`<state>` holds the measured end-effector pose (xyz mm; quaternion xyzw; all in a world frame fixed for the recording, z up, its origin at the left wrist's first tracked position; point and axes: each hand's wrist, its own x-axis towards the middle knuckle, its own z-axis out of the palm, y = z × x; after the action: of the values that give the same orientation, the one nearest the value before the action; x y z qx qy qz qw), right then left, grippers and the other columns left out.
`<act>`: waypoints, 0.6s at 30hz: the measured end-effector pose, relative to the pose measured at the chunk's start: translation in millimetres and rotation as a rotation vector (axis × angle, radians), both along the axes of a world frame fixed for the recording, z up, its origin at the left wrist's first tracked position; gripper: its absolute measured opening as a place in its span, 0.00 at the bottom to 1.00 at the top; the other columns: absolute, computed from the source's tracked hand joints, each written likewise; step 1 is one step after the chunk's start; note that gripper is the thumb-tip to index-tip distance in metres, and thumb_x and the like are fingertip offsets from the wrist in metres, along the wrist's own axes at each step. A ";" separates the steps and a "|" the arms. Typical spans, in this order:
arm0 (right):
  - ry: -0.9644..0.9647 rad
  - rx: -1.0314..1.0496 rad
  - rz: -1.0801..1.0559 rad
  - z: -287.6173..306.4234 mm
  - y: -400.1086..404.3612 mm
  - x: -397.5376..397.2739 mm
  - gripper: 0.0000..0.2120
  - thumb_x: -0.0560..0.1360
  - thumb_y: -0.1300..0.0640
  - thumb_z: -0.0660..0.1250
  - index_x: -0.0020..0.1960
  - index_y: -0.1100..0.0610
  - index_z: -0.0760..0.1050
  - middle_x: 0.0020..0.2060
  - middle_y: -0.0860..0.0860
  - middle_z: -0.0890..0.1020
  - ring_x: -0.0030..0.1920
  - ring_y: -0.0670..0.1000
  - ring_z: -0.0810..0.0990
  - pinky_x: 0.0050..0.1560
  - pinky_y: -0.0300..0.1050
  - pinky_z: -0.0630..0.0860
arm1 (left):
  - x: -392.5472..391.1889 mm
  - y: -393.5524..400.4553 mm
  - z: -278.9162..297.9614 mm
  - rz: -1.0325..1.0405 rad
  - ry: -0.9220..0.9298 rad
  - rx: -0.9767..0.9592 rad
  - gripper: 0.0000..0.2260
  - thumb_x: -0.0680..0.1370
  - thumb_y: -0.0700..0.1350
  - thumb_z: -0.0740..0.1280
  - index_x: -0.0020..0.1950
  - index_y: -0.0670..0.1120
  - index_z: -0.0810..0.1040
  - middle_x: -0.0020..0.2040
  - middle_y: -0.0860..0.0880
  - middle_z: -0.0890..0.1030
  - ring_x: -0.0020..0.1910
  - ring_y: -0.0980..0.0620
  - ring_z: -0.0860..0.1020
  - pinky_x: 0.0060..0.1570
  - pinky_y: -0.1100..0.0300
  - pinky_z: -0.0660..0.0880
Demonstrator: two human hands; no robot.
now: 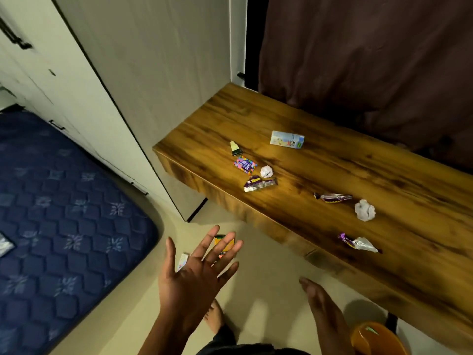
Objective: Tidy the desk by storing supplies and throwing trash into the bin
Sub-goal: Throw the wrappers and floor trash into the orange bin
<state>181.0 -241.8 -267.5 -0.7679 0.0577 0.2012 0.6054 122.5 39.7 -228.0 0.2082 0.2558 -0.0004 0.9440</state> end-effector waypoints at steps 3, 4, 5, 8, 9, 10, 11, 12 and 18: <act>0.005 -0.005 0.075 20.0 65.6 16.4 0.26 0.71 0.28 0.61 0.62 0.41 0.78 0.58 0.36 0.81 0.61 0.32 0.76 0.50 0.25 0.73 | 31.0 30.2 -1.4 -0.090 -0.009 0.017 0.41 0.77 0.75 0.52 0.79 0.48 0.69 0.78 0.40 0.70 0.77 0.37 0.68 0.80 0.39 0.50; 0.003 0.017 0.040 18.7 78.8 24.4 0.30 0.69 0.26 0.62 0.62 0.42 0.78 0.59 0.38 0.82 0.61 0.33 0.77 0.52 0.28 0.73 | 40.5 38.6 -0.6 -0.112 -0.009 0.021 0.41 0.77 0.75 0.52 0.78 0.48 0.69 0.77 0.41 0.70 0.77 0.37 0.68 0.80 0.38 0.51; 0.003 0.045 0.016 20.2 89.2 30.5 0.34 0.66 0.23 0.62 0.63 0.43 0.79 0.60 0.38 0.82 0.62 0.34 0.77 0.56 0.31 0.73 | 49.4 45.6 0.5 -0.122 -0.008 0.024 0.41 0.77 0.75 0.52 0.79 0.48 0.69 0.77 0.41 0.71 0.76 0.37 0.69 0.80 0.38 0.51; -0.011 0.038 -0.037 24.5 116.1 47.0 0.38 0.63 0.20 0.60 0.64 0.41 0.78 0.60 0.37 0.82 0.63 0.37 0.77 0.60 0.38 0.75 | 75.8 68.0 2.5 -0.176 -0.039 0.035 0.40 0.78 0.74 0.51 0.79 0.48 0.68 0.77 0.41 0.71 0.76 0.38 0.69 0.79 0.39 0.52; -0.004 0.055 -0.034 27.0 125.3 52.8 0.36 0.64 0.20 0.60 0.63 0.40 0.78 0.60 0.36 0.82 0.63 0.38 0.77 0.61 0.41 0.76 | 83.4 73.8 2.2 -0.191 -0.044 0.048 0.39 0.78 0.74 0.51 0.79 0.48 0.68 0.77 0.42 0.72 0.76 0.38 0.70 0.79 0.39 0.54; -0.005 0.055 -0.039 28.3 130.5 56.8 0.34 0.65 0.21 0.62 0.63 0.40 0.78 0.60 0.36 0.82 0.63 0.39 0.78 0.63 0.45 0.77 | 90.0 78.6 0.4 -0.202 -0.042 0.064 0.39 0.78 0.73 0.51 0.79 0.48 0.68 0.76 0.42 0.72 0.75 0.38 0.70 0.78 0.39 0.56; -0.009 0.052 -0.062 25.0 133.5 62.9 0.29 0.68 0.24 0.65 0.61 0.39 0.79 0.59 0.36 0.82 0.63 0.40 0.78 0.64 0.49 0.77 | 97.8 82.9 -0.9 -0.223 -0.042 0.090 0.37 0.79 0.72 0.50 0.78 0.49 0.69 0.75 0.43 0.73 0.75 0.39 0.72 0.78 0.39 0.57; 0.005 0.052 -0.079 24.0 136.3 68.6 0.24 0.69 0.29 0.68 0.61 0.39 0.79 0.59 0.36 0.82 0.63 0.41 0.79 0.64 0.52 0.78 | 105.3 86.5 -2.3 -0.244 -0.036 0.134 0.36 0.80 0.71 0.50 0.78 0.49 0.70 0.74 0.44 0.75 0.74 0.40 0.73 0.77 0.38 0.59; 0.200 0.070 -0.115 3.7 149.2 114.3 0.24 0.67 0.41 0.77 0.59 0.50 0.82 0.56 0.48 0.85 0.55 0.50 0.85 0.54 0.54 0.83 | 142.8 98.6 -23.9 -0.326 0.091 0.394 0.27 0.81 0.63 0.55 0.72 0.48 0.75 0.68 0.46 0.81 0.67 0.43 0.80 0.75 0.36 0.64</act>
<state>295.3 -92.6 -263.8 -0.7177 0.1546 0.2438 0.6337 265.2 138.4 -251.9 0.4263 0.2561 -0.1120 0.8603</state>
